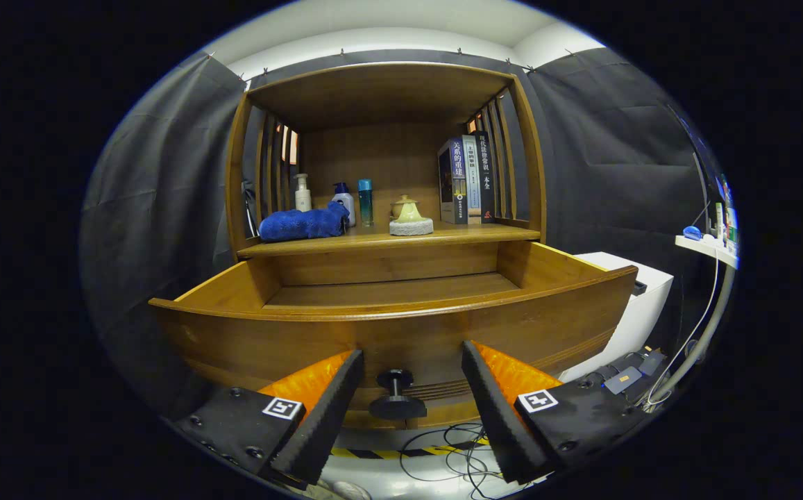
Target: Pull open the drawer, take out the items inside it, and place them on the countertop above the cabinet.
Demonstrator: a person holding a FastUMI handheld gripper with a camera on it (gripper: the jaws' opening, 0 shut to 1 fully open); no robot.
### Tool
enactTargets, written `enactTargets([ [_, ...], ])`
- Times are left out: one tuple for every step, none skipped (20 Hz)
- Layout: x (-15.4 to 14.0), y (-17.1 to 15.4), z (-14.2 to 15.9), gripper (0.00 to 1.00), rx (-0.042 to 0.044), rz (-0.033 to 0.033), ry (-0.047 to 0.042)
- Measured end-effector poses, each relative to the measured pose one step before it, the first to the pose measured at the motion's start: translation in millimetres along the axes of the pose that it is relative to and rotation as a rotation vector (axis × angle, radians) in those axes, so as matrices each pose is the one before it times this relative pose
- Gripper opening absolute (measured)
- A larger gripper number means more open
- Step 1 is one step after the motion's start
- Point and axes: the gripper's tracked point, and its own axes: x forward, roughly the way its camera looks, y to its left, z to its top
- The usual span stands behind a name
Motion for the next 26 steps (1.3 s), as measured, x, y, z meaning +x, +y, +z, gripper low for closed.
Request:
enactTargets([
  [6.03,0.88,2.04,0.97,0.0061,0.00531,-0.00126],
  [6.79,0.91,2.5,0.97,0.00013,0.00009,-0.00509],
  [9.21,0.13,2.19,0.97,-0.00374,-0.00107,-0.00357],
  [10.96,0.63,3.32,0.97,-0.00676,-0.00248,-0.00095],
  [10.27,1.38,3.16,0.97,-0.00344,-0.00007,-0.0003],
  [11.84,1.35,3.69,0.97,0.00151,0.00213,0.00246],
  [10.75,3.52,6.38,0.97,0.00928,0.00513,-0.00452],
  [12.44,0.93,2.08,0.97,-0.00369,-0.00586,0.00371],
  [7.83,0.1,4.45,0.97,-0.00923,-0.00396,0.0115],
  [12.1,1.38,5.87,0.97,0.00402,-0.00416,-0.01305],
  [15.44,-1.38,-4.37,0.97,-0.00656,-0.00334,0.0074],
  [9.38,0.12,3.13,0.97,-0.00059,-0.00176,0.00135],
  [11.12,-0.52,2.66,0.97,0.00141,-0.00303,0.00015],
  [10.65,-0.15,2.06,0.97,-0.00153,0.00119,0.00172],
  [13.53,0.0,2.84,0.97,-0.00091,0.00484,0.00085],
  [10.09,0.47,1.79,0.97,-0.00384,0.00119,0.00294],
  [6.91,-0.36,2.63,0.97,-0.00532,-0.00149,-0.00005],
  [7.04,2.49,0.27,0.97,-0.00518,0.01125,0.01035],
  [1.46,1.58,-2.49,0.97,-0.01318,0.00654,-0.00133],
  [-1.38,-3.43,4.1,0.96,-0.0078,0.00362,-0.02014],
  [-2.88,-0.09,-0.46,0.94,0.00645,0.00274,0.00381],
  [1.57,0.55,-4.7,0.94,0.01077,-0.00083,0.0223],
  [-0.54,0.16,-0.56,0.95,0.02096,0.00473,0.01325],
  [-0.13,0.44,0.44,0.95,0.011,0.00109,0.01692],
  [-2.13,-1.21,5.11,0.96,-0.00407,0.0001,0.01033],
  [-3.56,-0.12,9.33,0.96,-0.00706,-0.00208,-0.01141],
])
